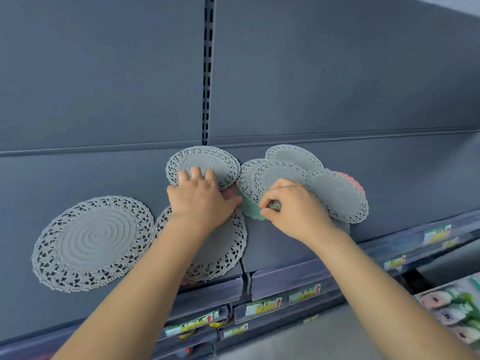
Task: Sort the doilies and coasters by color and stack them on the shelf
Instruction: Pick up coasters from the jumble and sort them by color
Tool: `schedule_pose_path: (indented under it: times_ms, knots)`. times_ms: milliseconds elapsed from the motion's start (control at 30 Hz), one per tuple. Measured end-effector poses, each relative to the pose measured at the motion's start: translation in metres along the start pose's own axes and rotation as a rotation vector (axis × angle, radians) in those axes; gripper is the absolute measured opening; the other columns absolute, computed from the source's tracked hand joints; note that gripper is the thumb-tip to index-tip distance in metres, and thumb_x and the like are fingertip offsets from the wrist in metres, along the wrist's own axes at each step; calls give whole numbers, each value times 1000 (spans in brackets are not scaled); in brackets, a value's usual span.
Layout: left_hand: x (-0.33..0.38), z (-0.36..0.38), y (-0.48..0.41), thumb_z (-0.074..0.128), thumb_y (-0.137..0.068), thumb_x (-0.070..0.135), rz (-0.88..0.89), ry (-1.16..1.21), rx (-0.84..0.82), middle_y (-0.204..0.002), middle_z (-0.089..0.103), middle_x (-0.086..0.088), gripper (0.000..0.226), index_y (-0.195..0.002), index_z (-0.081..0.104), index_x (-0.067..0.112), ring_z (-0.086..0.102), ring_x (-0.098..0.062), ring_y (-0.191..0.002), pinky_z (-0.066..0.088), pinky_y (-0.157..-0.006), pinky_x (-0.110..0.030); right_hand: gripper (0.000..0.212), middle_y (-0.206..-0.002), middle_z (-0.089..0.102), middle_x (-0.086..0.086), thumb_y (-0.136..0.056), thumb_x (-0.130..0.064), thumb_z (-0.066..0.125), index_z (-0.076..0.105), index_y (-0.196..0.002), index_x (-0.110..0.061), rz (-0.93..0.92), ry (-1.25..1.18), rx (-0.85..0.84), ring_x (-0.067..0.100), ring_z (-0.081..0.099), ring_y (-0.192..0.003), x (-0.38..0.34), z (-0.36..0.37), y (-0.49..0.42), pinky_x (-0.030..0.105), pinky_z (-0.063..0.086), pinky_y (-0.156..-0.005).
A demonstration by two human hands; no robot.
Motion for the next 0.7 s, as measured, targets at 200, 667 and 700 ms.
schedule_pose_path:
  times_ms: [200, 667, 700]
  knots:
    - [1, 1, -7, 44, -82, 65, -72, 54, -52, -126, 37, -7, 66, -130, 38, 21, 30, -28, -124, 36, -86, -41, 11, -88, 53, -10, -78, -18, 71, 65, -73, -25, -124, -243, -81, 17, 62, -65, 17, 3, -22, 38, 55, -60]
    - [2, -15, -8, 82, -59, 0, -160, 662, 35, -118, 49, 2, 56, -103, 62, 27, 58, -13, -91, 55, -65, -35, 40, -122, 50, -3, -90, -3, 40, 57, -120, -24, -558, 91, 48, 20, 41, -115, 17, -12, -54, 33, 31, -96]
    - [6, -18, -8, 83, -60, 2, -175, 632, 57, -112, 54, 3, 49, -99, 62, 25, 59, -13, -87, 54, -64, -32, 42, -128, 47, -2, -91, -3, 39, 57, -123, -24, -583, 118, 25, 21, 38, -120, 17, -11, -55, 34, 29, -100]
Point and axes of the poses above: each hand's wrist, its own y-axis away from the middle knuckle, its own z-axis out of the palm, x = y × z, the point moved 8 cm from there along -y, towards the middle knuckle
